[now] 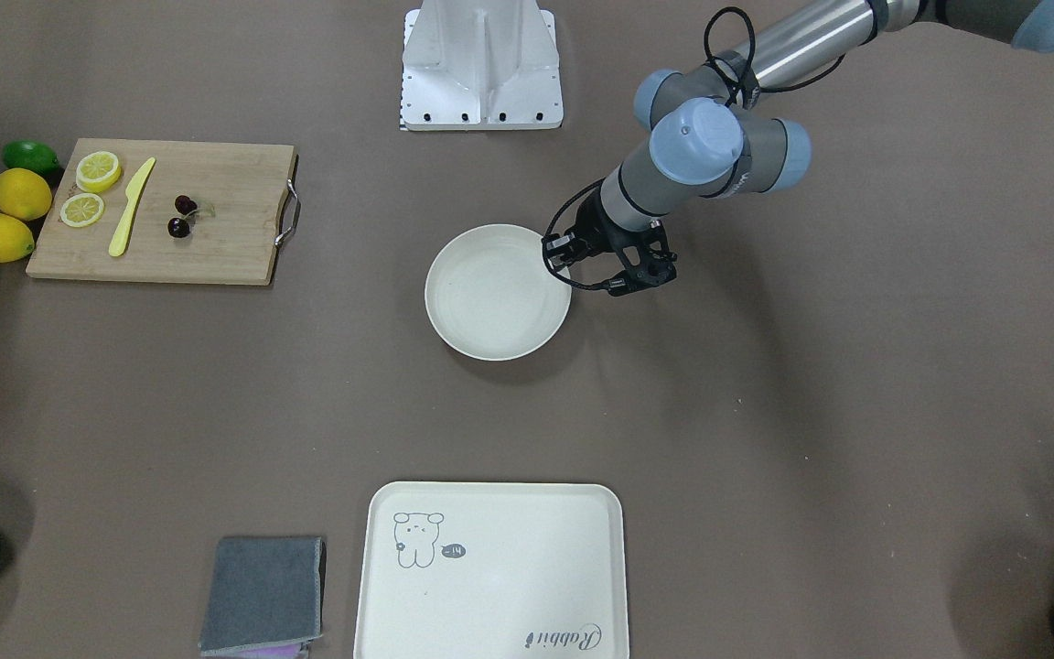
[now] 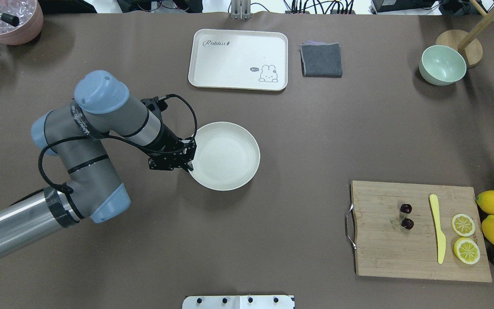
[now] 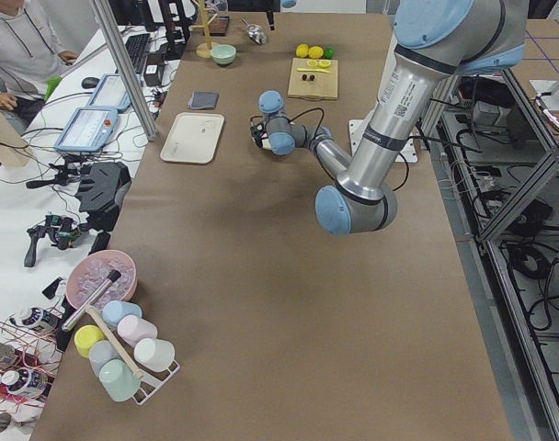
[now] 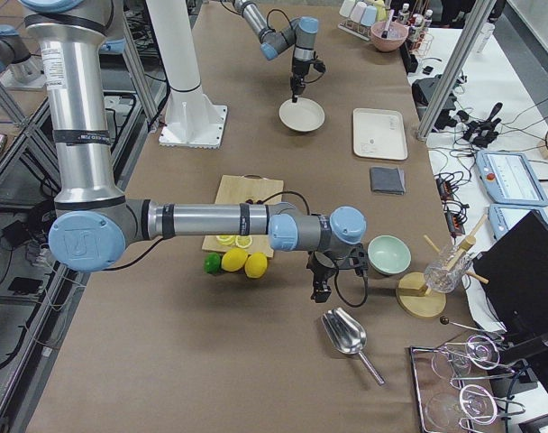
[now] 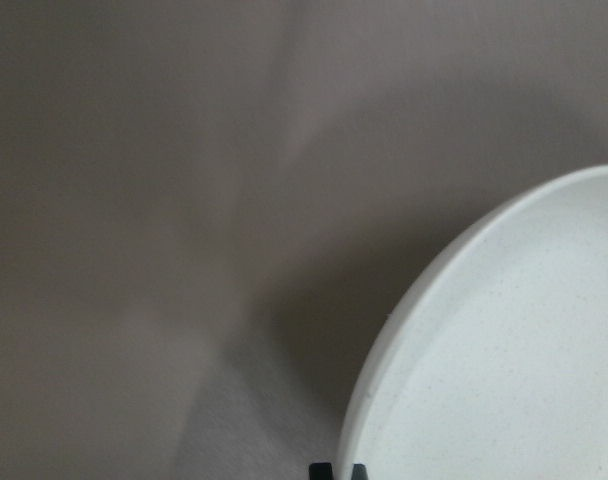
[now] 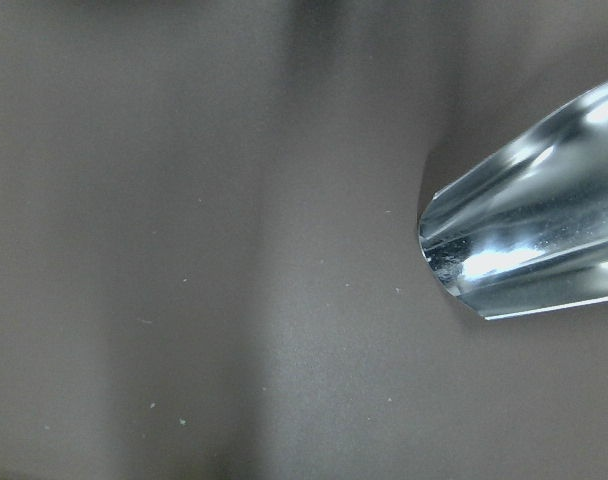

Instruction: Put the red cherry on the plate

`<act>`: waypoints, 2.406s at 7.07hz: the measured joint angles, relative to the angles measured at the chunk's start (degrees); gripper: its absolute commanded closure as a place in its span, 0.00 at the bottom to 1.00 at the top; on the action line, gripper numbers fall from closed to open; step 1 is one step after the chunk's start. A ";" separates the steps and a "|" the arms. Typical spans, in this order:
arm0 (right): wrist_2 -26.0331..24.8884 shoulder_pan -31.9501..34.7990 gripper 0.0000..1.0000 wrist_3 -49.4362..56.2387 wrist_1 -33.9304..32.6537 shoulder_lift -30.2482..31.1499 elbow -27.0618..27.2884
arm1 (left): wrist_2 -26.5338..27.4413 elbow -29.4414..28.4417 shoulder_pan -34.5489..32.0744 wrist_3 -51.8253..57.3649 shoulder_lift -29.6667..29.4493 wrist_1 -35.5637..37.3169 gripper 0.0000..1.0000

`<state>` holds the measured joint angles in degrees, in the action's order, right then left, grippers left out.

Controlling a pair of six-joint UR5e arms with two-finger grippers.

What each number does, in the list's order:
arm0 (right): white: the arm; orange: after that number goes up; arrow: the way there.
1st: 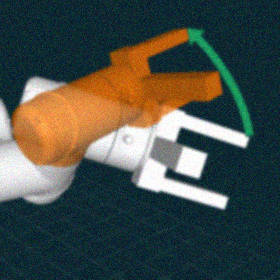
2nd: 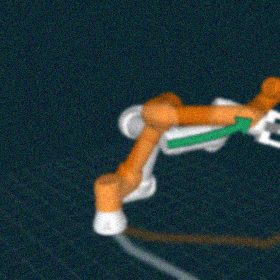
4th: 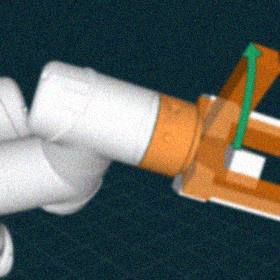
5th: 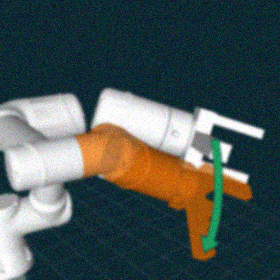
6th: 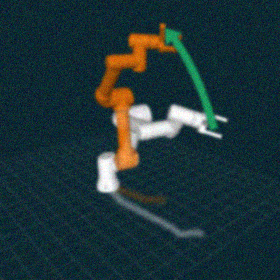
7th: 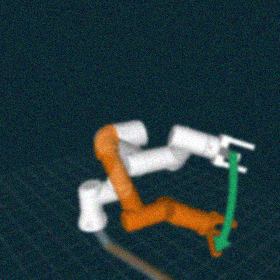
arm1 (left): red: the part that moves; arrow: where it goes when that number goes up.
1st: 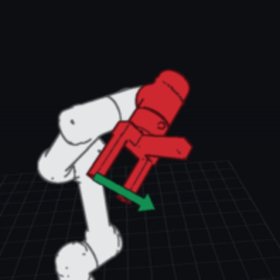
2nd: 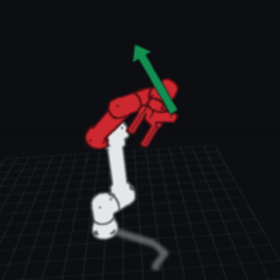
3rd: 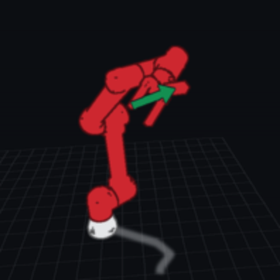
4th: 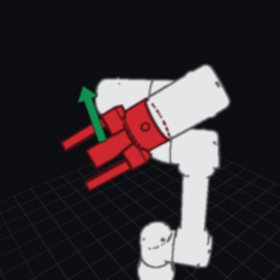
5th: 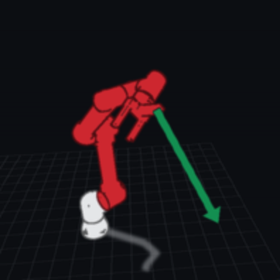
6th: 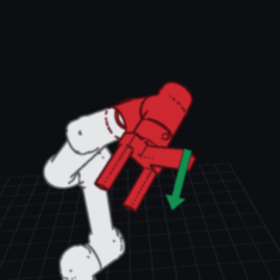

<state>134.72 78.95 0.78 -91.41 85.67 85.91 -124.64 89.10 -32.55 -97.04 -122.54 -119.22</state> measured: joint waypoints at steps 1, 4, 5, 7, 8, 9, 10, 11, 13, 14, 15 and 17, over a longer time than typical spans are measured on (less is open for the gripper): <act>0.12 -0.16 0.00 -0.09 0.02 -0.06 -0.26 | 2.41 0.06 1.69 -1.71 -0.76 0.23 0.04; 0.25 -0.67 0.00 -0.46 0.09 -0.46 -0.56 | 5.72 0.13 3.51 -2.45 -1.18 0.82 0.02; 0.49 -0.86 0.00 -1.86 0.11 -0.97 -0.53 | 5.59 0.30 2.43 -1.68 -0.85 1.47 0.02; 0.87 -1.32 0.00 -4.14 0.17 -1.59 -0.23 | 0.56 2.05 -5.19 10.42 1.00 8.70 0.02; 0.89 -1.52 0.00 -4.48 0.17 -1.81 -0.20 | -3.36 3.29 -12.00 23.26 2.35 15.52 0.02; 0.90 -1.60 0.00 -4.56 0.20 -2.03 -0.13 | -5.74 4.07 -18.00 37.09 4.49 21.55 0.02; 0.88 -1.60 0.00 -4.57 0.24 -2.12 0.04 | -6.60 4.51 -22.30 49.01 8.33 24.70 0.02; 0.81 -1.61 0.00 -4.54 0.25 -2.15 0.19 | -6.93 4.32 -26.28 59.23 12.43 25.94 0.02; 0.68 -1.66 0.00 -4.23 0.27 -1.98 0.29 | -7.14 0.68 -35.85 79.15 18.77 26.64 0.02; 0.72 -1.77 0.00 -4.26 0.27 -1.93 0.31 | -7.20 -2.98 -40.39 87.73 20.12 26.67 0.02; 0.79 -1.95 0.00 -4.40 0.27 -1.95 0.34 | -7.22 -6.24 -43.68 93.56 20.61 26.70 0.02; 0.82 -3.29 0.00 -6.72 0.27 -2.06 2.37 | -7.22 -8.68 -46.12 97.65 20.69 27.16 0.02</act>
<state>135.54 75.66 -5.94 -91.14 83.61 88.27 -131.86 80.43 -78.67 0.61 -101.85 -92.06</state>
